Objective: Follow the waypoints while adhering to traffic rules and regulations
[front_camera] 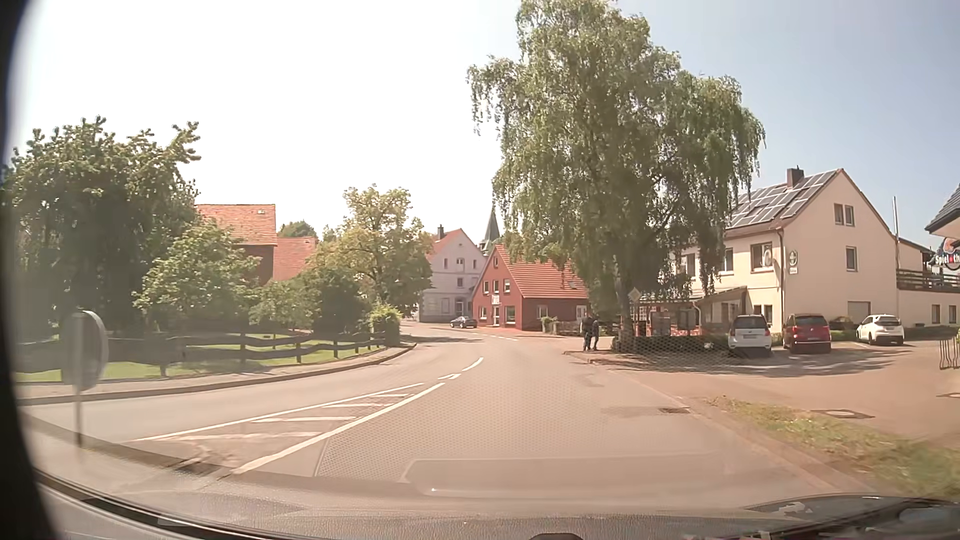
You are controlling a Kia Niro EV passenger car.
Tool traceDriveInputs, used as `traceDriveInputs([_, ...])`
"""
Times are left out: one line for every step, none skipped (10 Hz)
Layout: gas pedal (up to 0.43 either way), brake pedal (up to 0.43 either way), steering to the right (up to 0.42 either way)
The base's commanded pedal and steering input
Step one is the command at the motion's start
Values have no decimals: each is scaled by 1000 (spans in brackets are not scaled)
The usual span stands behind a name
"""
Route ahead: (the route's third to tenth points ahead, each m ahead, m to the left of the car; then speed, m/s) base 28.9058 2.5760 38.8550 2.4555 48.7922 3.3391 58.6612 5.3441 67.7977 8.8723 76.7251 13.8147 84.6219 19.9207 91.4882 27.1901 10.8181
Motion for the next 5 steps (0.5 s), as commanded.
traceDriveInputs([220, 0, 44])
traceDriveInputs([209, 0, 27])
traceDriveInputs([209, 0, 11])
traceDriveInputs([209, 0, 6])
traceDriveInputs([209, 0, 6])
